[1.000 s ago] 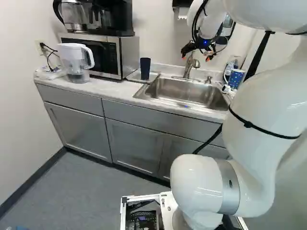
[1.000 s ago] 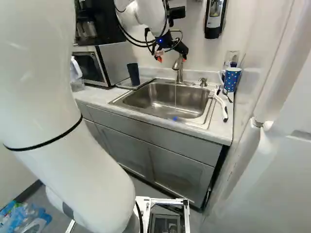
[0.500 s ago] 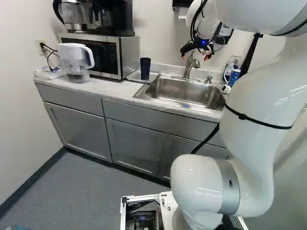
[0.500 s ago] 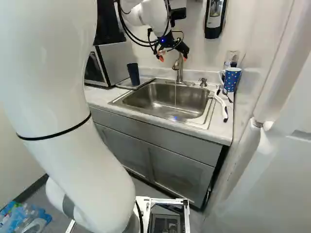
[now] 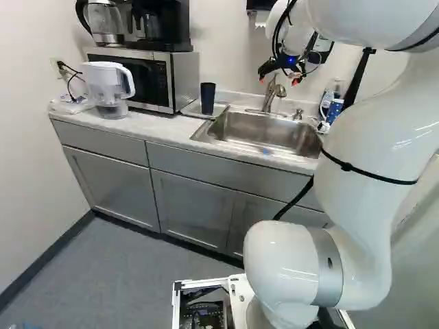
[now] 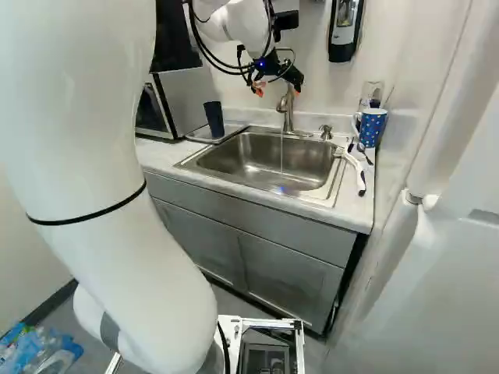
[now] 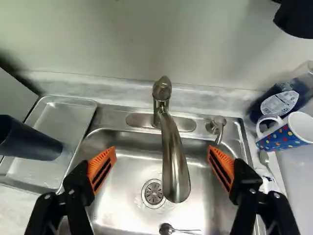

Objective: Rinse the cup and place it in the tray

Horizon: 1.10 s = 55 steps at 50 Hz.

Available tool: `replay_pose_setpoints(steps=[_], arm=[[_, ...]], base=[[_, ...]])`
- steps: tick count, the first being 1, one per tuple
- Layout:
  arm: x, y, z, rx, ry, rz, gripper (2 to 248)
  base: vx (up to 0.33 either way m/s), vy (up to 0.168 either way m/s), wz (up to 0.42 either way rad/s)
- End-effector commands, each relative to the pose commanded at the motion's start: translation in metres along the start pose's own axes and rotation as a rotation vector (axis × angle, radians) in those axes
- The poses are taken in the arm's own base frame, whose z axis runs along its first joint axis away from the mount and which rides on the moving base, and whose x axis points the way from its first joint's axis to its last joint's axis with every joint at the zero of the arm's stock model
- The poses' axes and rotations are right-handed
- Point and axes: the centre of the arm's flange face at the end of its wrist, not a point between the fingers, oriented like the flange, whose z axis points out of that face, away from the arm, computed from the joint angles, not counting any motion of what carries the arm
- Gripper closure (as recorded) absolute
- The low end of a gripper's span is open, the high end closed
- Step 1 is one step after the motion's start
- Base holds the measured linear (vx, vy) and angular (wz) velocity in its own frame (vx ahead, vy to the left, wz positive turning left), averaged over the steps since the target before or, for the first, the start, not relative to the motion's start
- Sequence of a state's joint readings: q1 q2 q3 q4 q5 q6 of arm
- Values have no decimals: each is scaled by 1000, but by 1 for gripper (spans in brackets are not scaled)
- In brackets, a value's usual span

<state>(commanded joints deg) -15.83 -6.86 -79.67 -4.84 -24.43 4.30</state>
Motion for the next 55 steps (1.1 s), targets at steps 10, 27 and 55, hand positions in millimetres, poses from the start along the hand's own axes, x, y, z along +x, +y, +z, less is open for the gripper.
replay_pose_setpoints(steps=[10,27,55], arm=[[4,0,0,3,41,0,3],[12,-1,-1,13,128,8,3],[32,-15,4,50,284,25,3]], base=[[0,0,0],[0,0,0],[0,0,0]])
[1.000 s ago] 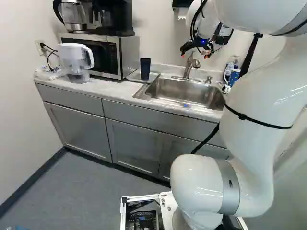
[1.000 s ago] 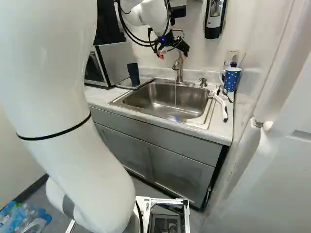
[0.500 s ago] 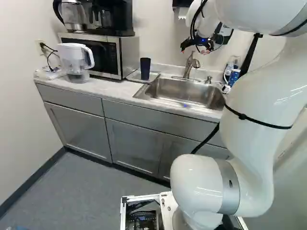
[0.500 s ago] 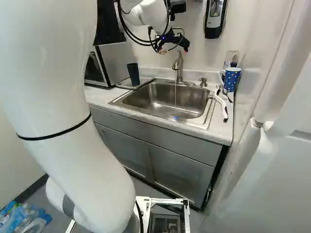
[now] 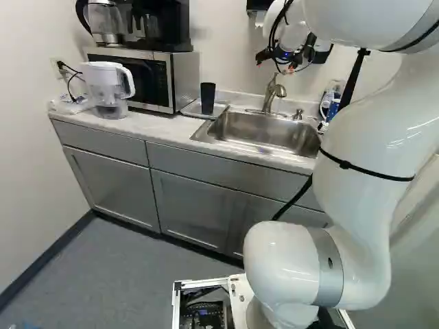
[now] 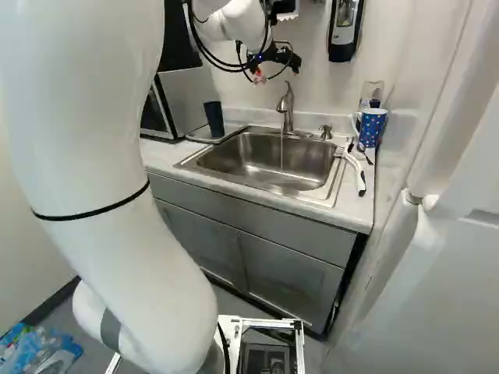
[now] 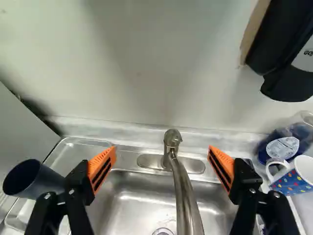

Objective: Rinse the cup and place it in the tray

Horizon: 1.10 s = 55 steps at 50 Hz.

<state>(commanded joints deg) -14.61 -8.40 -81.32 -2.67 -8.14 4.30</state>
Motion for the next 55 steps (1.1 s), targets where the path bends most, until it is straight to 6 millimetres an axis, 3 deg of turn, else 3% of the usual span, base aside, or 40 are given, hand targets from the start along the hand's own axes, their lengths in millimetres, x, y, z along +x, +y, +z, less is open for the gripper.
replay_pose_setpoints(steps=[55], arm=[[16,-29,35,45,44,-10,3]], base=[[0,0,0]])
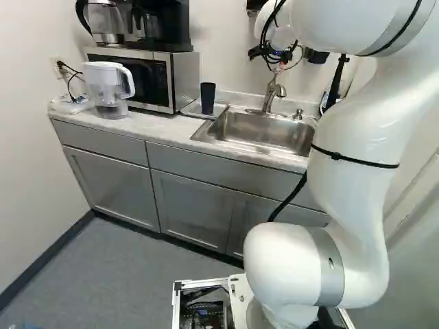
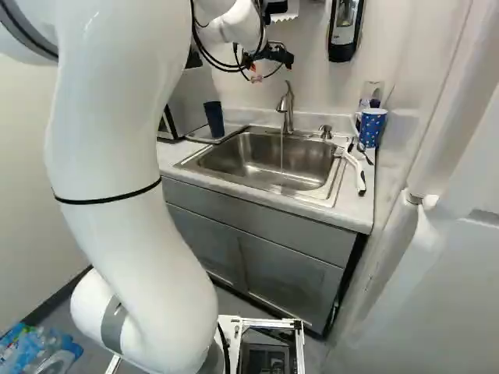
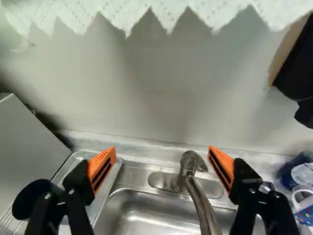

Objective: Rinse the cup and place it in the tray

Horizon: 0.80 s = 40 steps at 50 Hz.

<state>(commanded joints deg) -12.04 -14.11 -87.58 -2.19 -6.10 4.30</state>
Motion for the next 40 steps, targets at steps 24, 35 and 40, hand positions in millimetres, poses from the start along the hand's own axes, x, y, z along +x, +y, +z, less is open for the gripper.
replay_pose_setpoints(steps=[24,35,40], arm=[[4,-5,12,7,4,-3,3],[1,-5,14,6,-2,-3,3],[-4,-4,16,6,-11,-3,3]], base=[[0,0,0],[0,0,0],[0,0,0]])
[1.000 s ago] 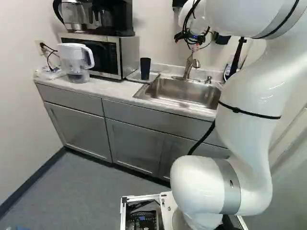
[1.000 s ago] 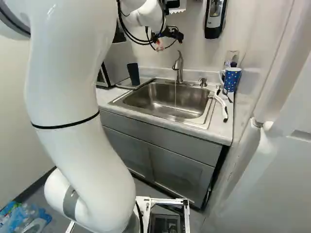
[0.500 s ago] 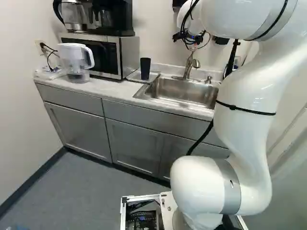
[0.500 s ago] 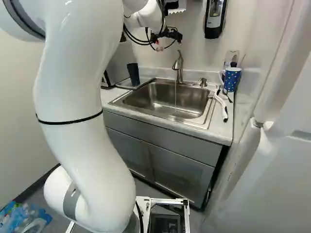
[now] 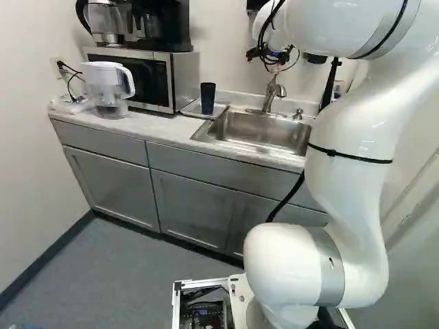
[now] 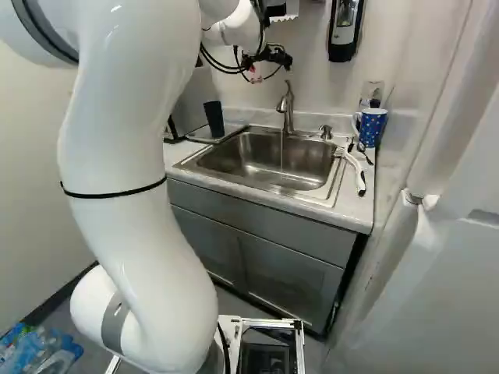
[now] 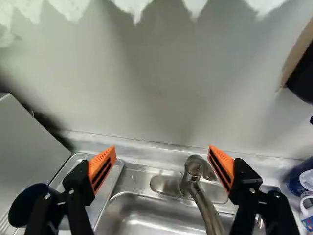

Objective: Rinse the cup and place it in the tray

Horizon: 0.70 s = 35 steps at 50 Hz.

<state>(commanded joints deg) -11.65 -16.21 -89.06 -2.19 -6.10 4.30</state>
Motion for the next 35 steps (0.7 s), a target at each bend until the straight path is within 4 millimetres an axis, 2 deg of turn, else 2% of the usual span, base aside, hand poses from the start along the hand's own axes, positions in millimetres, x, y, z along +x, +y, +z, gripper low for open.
replay_pose_setpoints(steps=[15,35], arm=[[-14,1,9,-1,-30,0,3],[-14,1,9,-1,-30,0,3]], base=[[0,0,0],[0,0,0]])
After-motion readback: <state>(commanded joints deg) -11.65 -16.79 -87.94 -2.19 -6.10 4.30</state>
